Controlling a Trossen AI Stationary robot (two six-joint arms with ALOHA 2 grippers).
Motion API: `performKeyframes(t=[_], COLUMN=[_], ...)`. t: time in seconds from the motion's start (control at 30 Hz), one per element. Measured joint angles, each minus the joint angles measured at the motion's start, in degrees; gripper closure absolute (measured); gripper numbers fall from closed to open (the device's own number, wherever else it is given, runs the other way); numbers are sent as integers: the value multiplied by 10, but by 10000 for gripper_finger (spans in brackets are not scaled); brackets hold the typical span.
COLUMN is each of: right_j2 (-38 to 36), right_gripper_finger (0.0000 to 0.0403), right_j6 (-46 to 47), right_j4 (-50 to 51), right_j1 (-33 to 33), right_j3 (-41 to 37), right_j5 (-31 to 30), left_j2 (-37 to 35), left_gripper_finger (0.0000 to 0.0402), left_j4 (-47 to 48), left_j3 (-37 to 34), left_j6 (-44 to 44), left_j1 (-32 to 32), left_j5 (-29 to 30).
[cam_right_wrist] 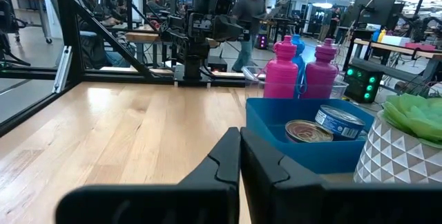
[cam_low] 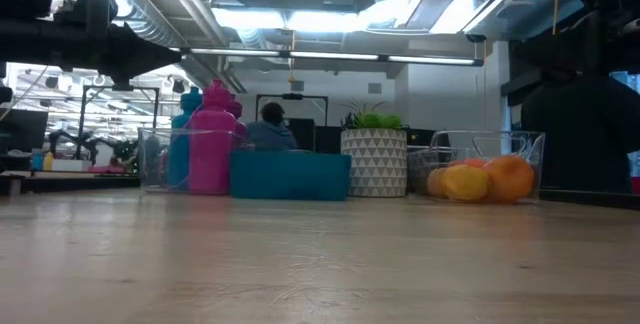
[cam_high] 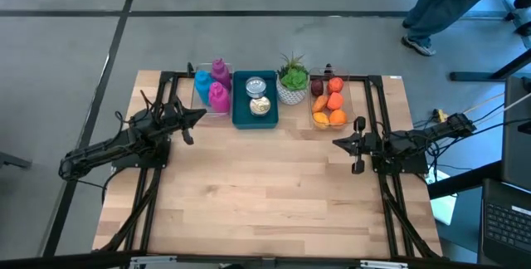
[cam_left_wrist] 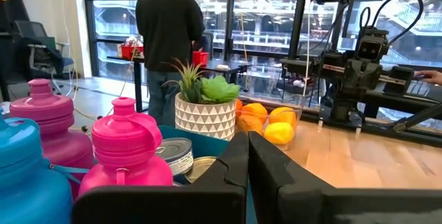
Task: Pick & Place Food Item
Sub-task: Return to Home Position
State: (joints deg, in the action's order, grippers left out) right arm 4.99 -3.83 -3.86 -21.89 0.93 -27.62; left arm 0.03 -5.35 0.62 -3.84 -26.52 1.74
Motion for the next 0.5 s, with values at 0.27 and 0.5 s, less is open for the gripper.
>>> performKeyframes(t=[0.27,0.5], right_j2=[0,0], right_gripper_finger=[394,394], right_j6=[0,0], right_j4=[0,0], right_j1=[0,0], right_j3=[0,0], right_j5=[0,2], left_j2=[0,0], left_gripper_finger=[397,399], left_j4=[0,0], left_j3=[0,0], left_j6=[1,1], left_j1=[0,0], left_j5=[0,0])
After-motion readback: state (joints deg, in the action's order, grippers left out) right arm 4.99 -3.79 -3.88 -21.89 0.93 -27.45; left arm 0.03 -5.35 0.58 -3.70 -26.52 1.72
